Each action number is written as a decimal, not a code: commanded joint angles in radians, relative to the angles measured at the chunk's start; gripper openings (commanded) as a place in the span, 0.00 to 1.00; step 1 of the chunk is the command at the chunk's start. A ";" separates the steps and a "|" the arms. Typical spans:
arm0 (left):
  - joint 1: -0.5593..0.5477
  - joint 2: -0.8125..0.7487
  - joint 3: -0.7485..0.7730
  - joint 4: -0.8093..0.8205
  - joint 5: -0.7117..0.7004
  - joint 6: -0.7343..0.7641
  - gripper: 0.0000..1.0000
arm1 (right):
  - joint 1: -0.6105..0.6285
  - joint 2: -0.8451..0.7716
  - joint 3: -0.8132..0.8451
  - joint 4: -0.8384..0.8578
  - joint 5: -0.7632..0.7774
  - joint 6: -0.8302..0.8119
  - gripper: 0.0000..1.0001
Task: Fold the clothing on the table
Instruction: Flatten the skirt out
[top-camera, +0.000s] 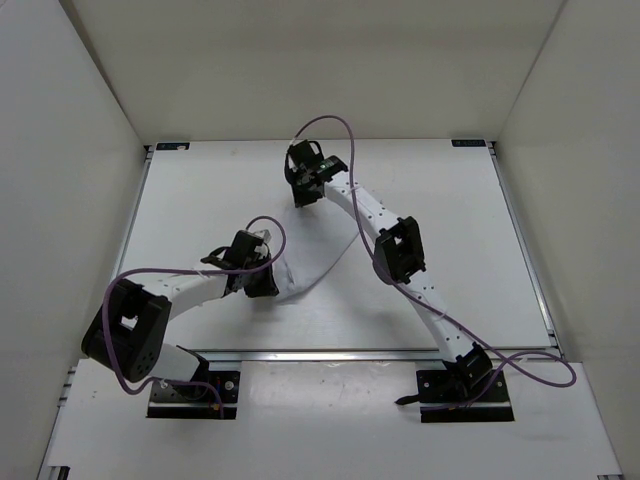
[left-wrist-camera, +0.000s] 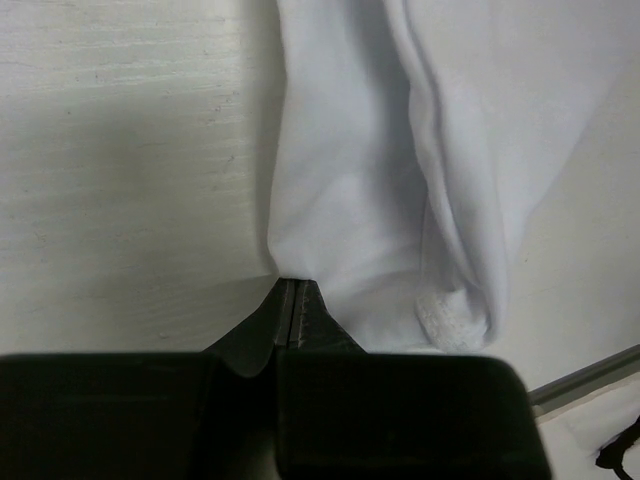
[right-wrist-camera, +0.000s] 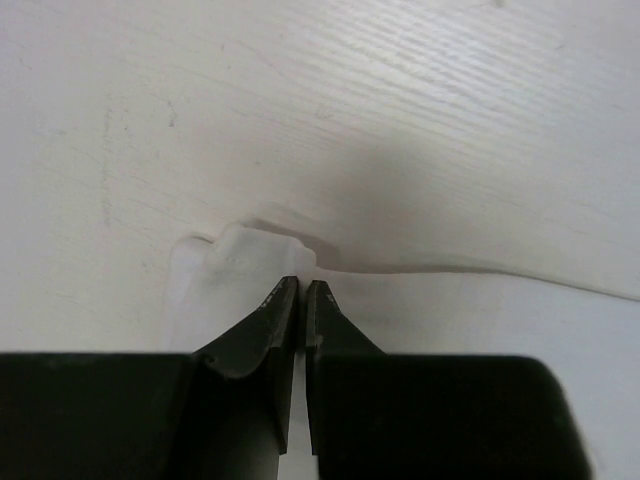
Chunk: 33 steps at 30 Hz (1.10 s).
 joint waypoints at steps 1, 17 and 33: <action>0.020 0.031 -0.017 -0.004 -0.009 -0.001 0.00 | -0.032 -0.115 0.074 -0.056 0.056 -0.033 0.00; 0.092 0.133 0.050 0.056 -0.001 0.005 0.00 | 0.032 -0.618 -0.346 -0.424 0.428 0.049 0.00; 0.069 0.160 0.202 -0.040 -0.029 0.131 0.00 | -0.506 -1.735 -1.984 0.362 -0.235 0.146 0.45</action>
